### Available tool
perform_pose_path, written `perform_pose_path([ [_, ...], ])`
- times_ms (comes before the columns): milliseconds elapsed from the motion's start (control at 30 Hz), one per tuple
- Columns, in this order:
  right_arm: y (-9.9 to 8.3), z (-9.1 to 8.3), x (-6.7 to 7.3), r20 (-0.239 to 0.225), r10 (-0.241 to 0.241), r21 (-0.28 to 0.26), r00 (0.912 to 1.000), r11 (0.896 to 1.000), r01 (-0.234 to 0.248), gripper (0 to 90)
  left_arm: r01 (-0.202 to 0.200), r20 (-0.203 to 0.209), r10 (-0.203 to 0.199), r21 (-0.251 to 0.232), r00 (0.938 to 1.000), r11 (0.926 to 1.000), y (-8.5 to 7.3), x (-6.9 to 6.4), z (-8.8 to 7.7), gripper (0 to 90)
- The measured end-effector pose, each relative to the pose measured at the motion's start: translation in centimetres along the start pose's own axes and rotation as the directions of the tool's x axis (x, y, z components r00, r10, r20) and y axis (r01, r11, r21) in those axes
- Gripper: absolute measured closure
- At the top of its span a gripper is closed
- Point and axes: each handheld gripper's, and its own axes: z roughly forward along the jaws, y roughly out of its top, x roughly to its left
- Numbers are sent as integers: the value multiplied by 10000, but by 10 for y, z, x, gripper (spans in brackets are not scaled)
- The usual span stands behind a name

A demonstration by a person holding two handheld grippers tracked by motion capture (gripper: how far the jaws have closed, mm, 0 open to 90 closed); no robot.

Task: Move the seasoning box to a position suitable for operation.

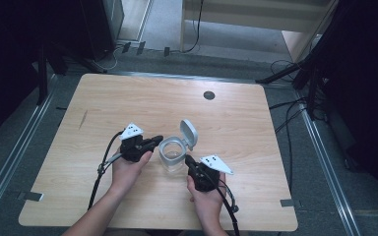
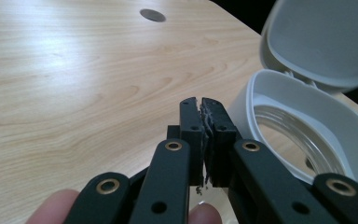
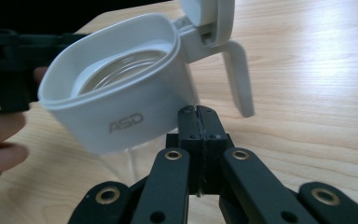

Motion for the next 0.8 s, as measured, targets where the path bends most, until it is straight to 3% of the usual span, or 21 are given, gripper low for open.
perform_pose_path([
  [67,2,0,-1,31,202,-122,9998,9997,-202,900,75,209,-76,55,9998,10000,-3,-1,-3,883],
  [267,5,1,-2,357,400,-293,9986,9988,-389,900,28,-36,-27,16,10000,10000,-17,-16,-15,882],
  [400,6,4,-3,245,438,-267,9987,9987,-431,900,-84,-109,84,-10,9999,10000,-22,-22,-22,885],
  [500,8,9,-5,-42,231,-310,9997,9993,-232,900,-36,-201,34,-97,9998,9999,-26,-27,-28,889],
  [633,9,14,-6,-146,313,-329,9994,9990,-318,900,79,-240,-85,-227,9997,9997,-32,-31,-33,881],
  [700,11,15,-8,-236,294,-280,9993,9992,-300,900,108,-68,-110,-263,9999,9996,-34,-28,-35,830],
  [800,16,16,-13,-257,194,-355,9995,9992,-203,900,127,147,-120,-469,9998,9988,-38,-21,-41,665],
])
